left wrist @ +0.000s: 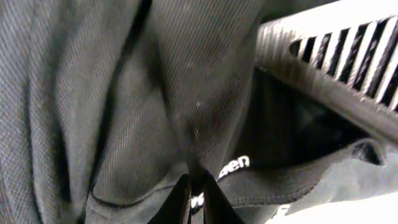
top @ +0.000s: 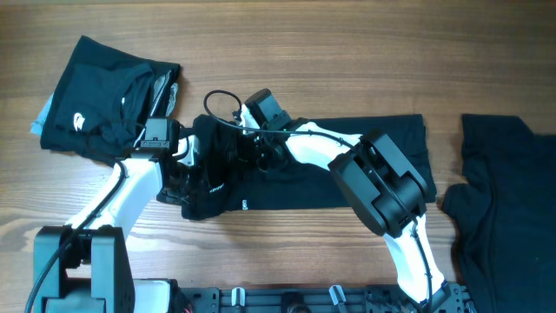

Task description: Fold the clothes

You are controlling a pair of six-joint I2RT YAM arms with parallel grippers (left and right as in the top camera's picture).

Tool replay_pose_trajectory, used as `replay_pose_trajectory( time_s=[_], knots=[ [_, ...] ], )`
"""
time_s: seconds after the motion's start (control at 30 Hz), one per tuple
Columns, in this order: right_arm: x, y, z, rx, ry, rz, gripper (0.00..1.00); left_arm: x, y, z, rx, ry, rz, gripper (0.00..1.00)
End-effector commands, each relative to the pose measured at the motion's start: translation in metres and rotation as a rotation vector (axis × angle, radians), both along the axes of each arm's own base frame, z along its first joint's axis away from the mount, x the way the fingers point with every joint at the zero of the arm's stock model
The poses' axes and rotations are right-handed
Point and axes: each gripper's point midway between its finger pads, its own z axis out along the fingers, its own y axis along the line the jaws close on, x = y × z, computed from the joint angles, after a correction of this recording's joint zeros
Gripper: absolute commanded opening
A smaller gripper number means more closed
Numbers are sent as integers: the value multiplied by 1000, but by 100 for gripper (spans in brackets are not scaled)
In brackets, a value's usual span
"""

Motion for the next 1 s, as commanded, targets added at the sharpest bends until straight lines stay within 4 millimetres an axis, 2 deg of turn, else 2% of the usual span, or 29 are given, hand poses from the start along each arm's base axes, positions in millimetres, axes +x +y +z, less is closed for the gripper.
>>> replay_pose_trajectory(
  time_s=[0.0, 0.2, 0.33, 0.5, 0.67, 0.97],
  knots=[
    [-7, -22, -56, -147, 46, -54, 4, -7, -5, -4, -18, 26, -13, 6],
    [-7, -22, -56, -147, 46, -54, 4, -5, -18, -9, -4, -13, -61, 4],
    [-7, -22, -56, -147, 46, -54, 4, -15, -17, -24, 18, -1, -23, 4],
    [-7, -22, -56, -147, 46, -54, 4, -32, -15, -28, 20, 67, -10, 4],
    [-7, -22, -56, -147, 46, -54, 4, -46, -25, -20, -47, 135, 8, 4],
    [-7, -22, -56, -147, 46, -54, 4, -55, -24, 5, -49, 154, 33, 4]
  ],
)
